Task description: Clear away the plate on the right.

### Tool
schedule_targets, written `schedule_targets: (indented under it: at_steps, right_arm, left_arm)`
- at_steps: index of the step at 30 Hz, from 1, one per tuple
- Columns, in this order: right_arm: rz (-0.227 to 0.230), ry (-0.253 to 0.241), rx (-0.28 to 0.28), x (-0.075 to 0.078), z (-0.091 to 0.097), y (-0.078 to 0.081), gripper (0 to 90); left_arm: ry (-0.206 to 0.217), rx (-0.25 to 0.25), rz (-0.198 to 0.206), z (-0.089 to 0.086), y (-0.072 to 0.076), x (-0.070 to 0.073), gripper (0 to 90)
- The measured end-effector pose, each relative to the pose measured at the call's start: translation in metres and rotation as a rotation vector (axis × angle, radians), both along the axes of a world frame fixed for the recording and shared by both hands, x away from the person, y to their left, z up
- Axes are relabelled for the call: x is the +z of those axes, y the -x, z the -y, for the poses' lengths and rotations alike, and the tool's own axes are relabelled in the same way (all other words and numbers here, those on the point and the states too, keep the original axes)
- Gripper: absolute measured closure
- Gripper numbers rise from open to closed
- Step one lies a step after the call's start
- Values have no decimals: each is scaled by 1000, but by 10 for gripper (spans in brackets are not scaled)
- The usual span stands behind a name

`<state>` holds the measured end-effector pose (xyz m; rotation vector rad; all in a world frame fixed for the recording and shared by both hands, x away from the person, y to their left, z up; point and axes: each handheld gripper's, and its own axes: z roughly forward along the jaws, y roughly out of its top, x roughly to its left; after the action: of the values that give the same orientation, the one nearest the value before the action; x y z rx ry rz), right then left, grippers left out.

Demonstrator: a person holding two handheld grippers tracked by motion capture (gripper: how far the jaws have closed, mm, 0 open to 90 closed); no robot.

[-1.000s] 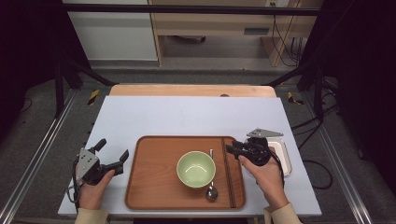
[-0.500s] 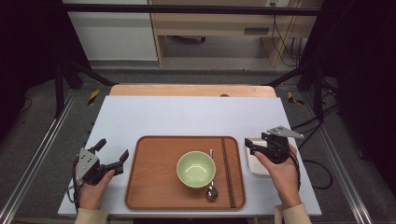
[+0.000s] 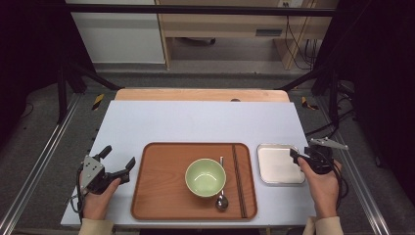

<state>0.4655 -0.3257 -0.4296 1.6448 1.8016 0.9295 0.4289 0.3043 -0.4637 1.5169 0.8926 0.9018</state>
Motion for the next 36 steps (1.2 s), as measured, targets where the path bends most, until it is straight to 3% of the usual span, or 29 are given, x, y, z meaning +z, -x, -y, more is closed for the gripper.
schedule_targets:
  at_steps: [10,22,36]
  right_arm:
    - [-93,-70,-38,-12,16,0,631]
    - [-183,-74,-36,-24,20,-2,726]
    - [-211,-128,-39,-35,27,-6,797]
  left_arm:
    - [-3,1,-2,0,0,0,58]
    - [-5,5,-7,0,0,-1,61]
    - [-10,3,-8,2,-1,-1,62]
